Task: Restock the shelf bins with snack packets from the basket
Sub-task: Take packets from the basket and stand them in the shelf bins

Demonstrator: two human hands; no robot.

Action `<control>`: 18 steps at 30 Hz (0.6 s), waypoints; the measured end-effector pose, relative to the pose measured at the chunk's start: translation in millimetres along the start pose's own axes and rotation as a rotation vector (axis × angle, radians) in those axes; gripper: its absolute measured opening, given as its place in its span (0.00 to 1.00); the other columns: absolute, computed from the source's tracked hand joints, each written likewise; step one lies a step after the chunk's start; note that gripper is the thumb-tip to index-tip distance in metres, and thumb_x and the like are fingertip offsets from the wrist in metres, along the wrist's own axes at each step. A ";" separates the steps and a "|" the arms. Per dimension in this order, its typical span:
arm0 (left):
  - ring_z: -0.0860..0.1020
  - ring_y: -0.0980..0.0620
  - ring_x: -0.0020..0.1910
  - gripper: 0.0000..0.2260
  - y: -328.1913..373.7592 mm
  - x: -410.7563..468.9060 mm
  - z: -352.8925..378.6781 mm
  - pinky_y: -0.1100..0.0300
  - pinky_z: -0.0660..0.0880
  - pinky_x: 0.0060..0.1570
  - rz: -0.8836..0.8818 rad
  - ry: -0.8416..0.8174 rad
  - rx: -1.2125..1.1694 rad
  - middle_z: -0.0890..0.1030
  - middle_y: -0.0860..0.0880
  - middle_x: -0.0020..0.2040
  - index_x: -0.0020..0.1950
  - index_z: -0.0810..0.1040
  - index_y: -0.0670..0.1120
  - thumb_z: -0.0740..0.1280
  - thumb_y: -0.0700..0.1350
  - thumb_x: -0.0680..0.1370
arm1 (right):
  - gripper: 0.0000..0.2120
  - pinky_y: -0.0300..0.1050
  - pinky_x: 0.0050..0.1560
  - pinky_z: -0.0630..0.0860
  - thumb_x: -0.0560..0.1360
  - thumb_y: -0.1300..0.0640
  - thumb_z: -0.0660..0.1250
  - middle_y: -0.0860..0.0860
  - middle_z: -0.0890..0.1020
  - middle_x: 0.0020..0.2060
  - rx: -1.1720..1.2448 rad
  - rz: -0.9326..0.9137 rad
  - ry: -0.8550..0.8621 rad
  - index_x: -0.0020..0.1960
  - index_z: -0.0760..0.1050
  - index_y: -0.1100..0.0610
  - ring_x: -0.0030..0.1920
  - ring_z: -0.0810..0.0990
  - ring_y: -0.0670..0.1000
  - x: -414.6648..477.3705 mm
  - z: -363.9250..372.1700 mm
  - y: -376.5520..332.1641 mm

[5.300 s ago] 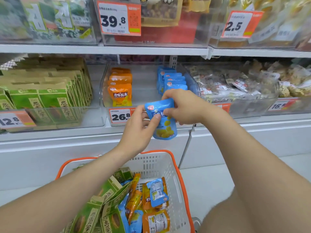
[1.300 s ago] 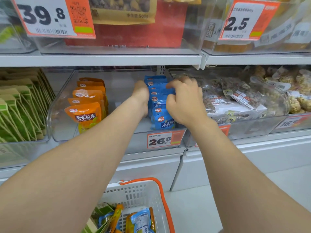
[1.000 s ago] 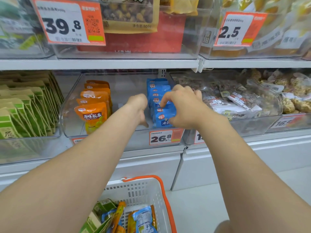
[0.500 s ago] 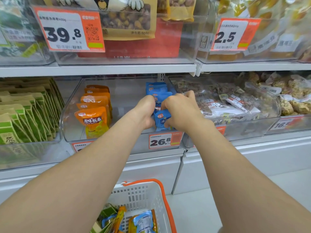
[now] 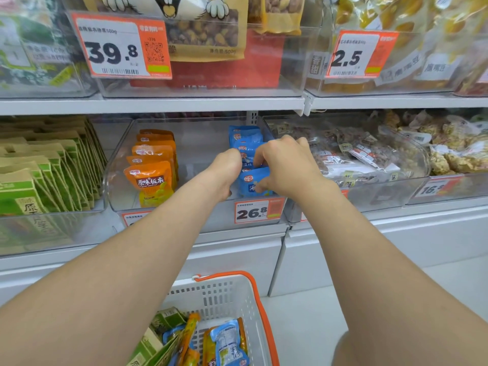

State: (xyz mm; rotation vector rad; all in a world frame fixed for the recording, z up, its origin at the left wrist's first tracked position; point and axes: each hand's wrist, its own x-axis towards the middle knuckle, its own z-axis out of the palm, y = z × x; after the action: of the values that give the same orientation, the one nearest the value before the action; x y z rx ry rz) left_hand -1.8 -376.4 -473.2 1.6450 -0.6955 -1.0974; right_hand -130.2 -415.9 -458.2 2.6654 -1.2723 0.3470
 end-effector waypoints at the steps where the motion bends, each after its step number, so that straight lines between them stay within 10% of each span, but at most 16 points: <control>1: 0.80 0.51 0.39 0.13 -2.0 1.2 -0.8 0.61 0.73 0.34 0.054 0.053 0.089 0.83 0.47 0.51 0.61 0.77 0.47 0.54 0.46 0.86 | 0.21 0.52 0.55 0.63 0.67 0.44 0.82 0.47 0.81 0.52 0.011 -0.002 0.010 0.58 0.81 0.46 0.58 0.75 0.55 -3.2 -2.2 -1.5; 6: 0.78 0.48 0.57 0.13 -20.7 -2.8 -28.4 0.59 0.70 0.52 0.638 0.279 0.551 0.82 0.47 0.59 0.62 0.80 0.43 0.57 0.43 0.87 | 0.10 0.47 0.45 0.73 0.68 0.63 0.67 0.50 0.81 0.45 0.207 0.014 0.071 0.40 0.75 0.47 0.49 0.79 0.57 -24.6 -16.9 -27.3; 12: 0.76 0.49 0.44 0.06 -61.5 -56.7 -89.6 0.50 0.75 0.43 1.227 0.267 0.809 0.78 0.48 0.51 0.56 0.79 0.45 0.63 0.39 0.82 | 0.08 0.50 0.47 0.84 0.68 0.58 0.65 0.51 0.84 0.39 0.215 -0.098 -0.513 0.44 0.81 0.51 0.42 0.83 0.53 -67.2 -15.4 -77.3; 18: 0.78 0.46 0.39 0.04 -143.6 -113.4 -161.0 0.53 0.71 0.32 1.179 0.084 1.199 0.78 0.53 0.41 0.49 0.76 0.49 0.62 0.45 0.78 | 0.16 0.55 0.56 0.83 0.74 0.52 0.68 0.54 0.85 0.56 0.019 -0.217 -0.886 0.61 0.82 0.52 0.54 0.85 0.56 -101.3 30.6 -151.1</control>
State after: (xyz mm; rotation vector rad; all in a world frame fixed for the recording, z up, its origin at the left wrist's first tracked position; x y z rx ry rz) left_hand 86.9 -165.1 -556.2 1.6178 -2.1281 0.3777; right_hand -69.8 -254.3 -523.5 3.0196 -1.0911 -0.9505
